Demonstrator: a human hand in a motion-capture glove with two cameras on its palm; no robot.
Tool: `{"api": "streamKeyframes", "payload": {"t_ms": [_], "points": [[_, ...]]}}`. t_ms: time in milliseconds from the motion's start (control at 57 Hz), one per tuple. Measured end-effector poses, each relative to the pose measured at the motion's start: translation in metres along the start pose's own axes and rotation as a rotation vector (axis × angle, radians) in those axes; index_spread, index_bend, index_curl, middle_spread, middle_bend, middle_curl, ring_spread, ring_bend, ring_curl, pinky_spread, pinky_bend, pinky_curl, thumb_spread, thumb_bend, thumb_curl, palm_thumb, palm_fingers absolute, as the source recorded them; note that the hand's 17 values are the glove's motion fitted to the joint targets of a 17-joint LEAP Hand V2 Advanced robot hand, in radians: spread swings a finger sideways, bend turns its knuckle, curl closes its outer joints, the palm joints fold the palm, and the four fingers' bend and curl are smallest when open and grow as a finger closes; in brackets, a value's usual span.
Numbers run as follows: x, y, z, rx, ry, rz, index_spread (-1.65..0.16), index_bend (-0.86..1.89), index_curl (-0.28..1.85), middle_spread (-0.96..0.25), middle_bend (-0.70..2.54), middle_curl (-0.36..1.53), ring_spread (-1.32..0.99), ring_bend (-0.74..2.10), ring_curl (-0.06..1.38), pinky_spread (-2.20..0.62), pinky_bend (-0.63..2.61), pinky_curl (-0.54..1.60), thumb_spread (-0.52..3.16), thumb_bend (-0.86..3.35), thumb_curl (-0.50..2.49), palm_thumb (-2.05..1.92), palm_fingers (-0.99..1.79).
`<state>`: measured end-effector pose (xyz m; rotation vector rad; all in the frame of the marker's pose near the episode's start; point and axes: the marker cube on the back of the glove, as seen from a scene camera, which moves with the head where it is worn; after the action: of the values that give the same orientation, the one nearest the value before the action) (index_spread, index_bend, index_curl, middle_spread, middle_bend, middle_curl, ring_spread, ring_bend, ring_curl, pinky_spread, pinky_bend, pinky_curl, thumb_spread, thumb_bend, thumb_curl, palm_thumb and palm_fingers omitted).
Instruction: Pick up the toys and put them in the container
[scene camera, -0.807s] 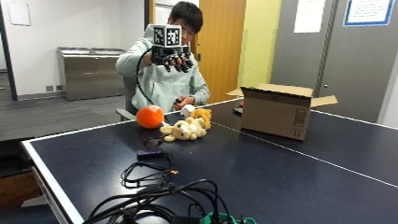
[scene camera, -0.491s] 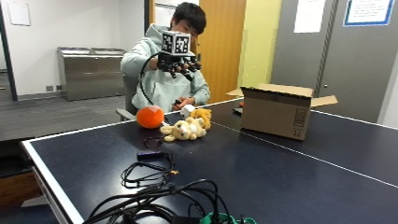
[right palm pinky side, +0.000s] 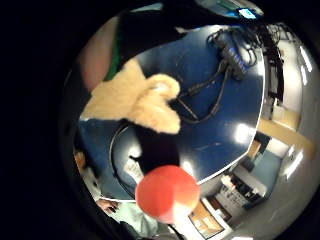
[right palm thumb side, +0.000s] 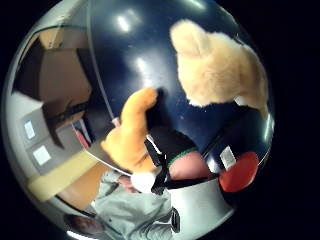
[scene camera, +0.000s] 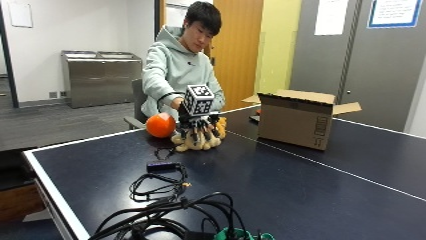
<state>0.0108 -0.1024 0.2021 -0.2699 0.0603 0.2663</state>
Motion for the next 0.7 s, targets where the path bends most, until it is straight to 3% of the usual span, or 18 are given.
{"api": "streamKeyframes", "payload": {"t_ms": [53,123,193,211,316,527,702], "points": [[-0.003,0.001,0.013,-0.035,-0.014,-0.006,-0.26,0.11,0.13,0.0,0.12,0.19,0.03,0.15,0.15,0.07,0.88,0.33,1.19,-0.01,0.27,0.09,-0.26],[-0.005,-0.002,0.018,0.049,-0.008,0.003,-0.28,0.17,0.16,0.0,0.14,0.19,0.03,0.15,0.14,0.07,0.95,0.35,1.21,0.02,0.29,0.16,-0.11],[-0.006,-0.001,0.021,0.073,-0.013,-0.018,-0.3,0.24,0.18,-0.03,0.19,0.2,0.02,0.25,0.15,0.04,0.95,0.33,1.27,0.09,0.32,0.29,0.22],[-0.007,-0.001,0.021,0.07,-0.018,-0.025,-0.3,0.22,0.18,-0.05,0.27,0.23,-0.01,0.36,0.19,0.0,0.92,0.32,1.3,0.11,0.33,0.33,0.41],[-0.006,-0.002,0.017,0.053,-0.018,-0.054,-0.29,0.12,0.17,-0.12,0.35,0.27,-0.15,0.69,0.28,-0.18,0.9,0.32,1.34,0.19,0.39,0.49,0.77],[-0.014,0.016,-0.021,-0.138,0.067,-0.158,-0.29,0.21,0.18,-0.2,0.52,0.38,-0.31,0.93,0.41,-0.36,0.96,0.39,0.95,0.17,0.56,0.66,1.1],[-0.039,0.044,-0.096,-0.091,0.125,-0.263,-0.29,0.31,0.24,-0.23,0.63,0.46,-0.33,0.96,0.46,-0.38,0.94,0.41,0.73,0.13,0.65,0.68,1.12]]}}
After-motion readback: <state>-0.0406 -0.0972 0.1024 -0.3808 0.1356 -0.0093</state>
